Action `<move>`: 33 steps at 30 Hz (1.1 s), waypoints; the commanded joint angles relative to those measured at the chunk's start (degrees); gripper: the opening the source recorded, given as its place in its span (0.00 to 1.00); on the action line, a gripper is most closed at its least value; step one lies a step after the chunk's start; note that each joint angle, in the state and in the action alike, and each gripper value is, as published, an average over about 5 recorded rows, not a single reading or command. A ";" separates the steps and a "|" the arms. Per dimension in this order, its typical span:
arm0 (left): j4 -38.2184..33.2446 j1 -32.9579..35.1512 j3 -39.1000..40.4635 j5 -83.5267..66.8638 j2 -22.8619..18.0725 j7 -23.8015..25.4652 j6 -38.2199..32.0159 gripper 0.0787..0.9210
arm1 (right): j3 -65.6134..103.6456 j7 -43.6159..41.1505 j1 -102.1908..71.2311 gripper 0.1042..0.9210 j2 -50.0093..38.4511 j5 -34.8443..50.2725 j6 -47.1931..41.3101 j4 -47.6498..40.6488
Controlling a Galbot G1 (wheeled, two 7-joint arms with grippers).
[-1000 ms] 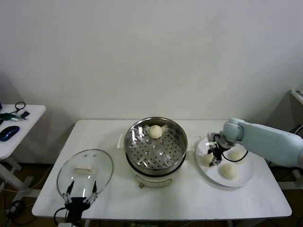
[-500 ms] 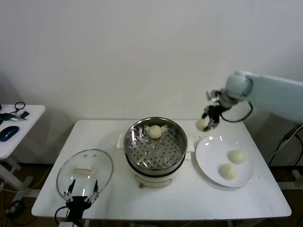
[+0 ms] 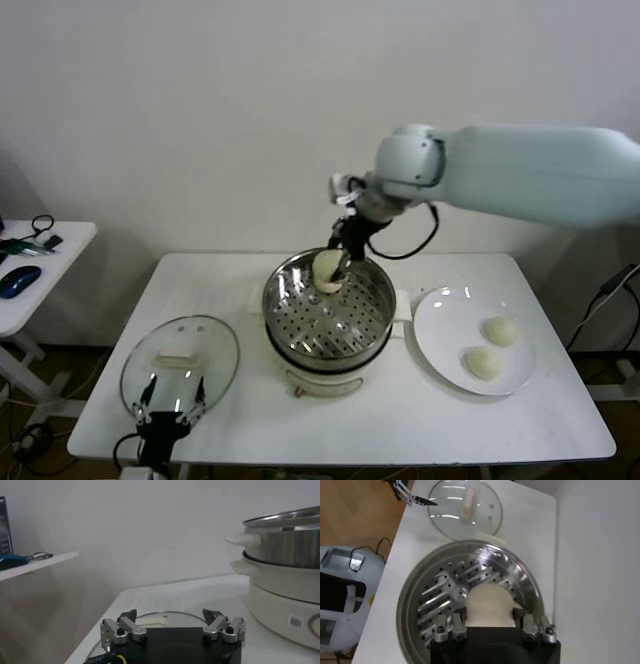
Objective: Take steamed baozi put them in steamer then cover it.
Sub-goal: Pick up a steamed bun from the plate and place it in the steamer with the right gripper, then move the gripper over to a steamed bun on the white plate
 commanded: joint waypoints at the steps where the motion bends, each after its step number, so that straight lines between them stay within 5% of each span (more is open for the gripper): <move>1: 0.01 -0.07 0.01 -0.14 -0.05 0.00 -0.02 0.88 | 1.09 4.68 -7.72 0.63 9.08 -2.47 -3.46 -4.25; 19: 0.92 -0.60 -0.47 -0.70 -0.20 -0.11 -0.41 0.88 | 0.92 5.39 -15.92 0.63 15.10 -7.69 -3.59 -14.23; 33: 0.18 -0.13 -0.04 -0.21 -0.46 -0.11 -0.41 0.88 | -0.23 0.55 -8.41 0.88 8.62 -8.00 1.55 -8.81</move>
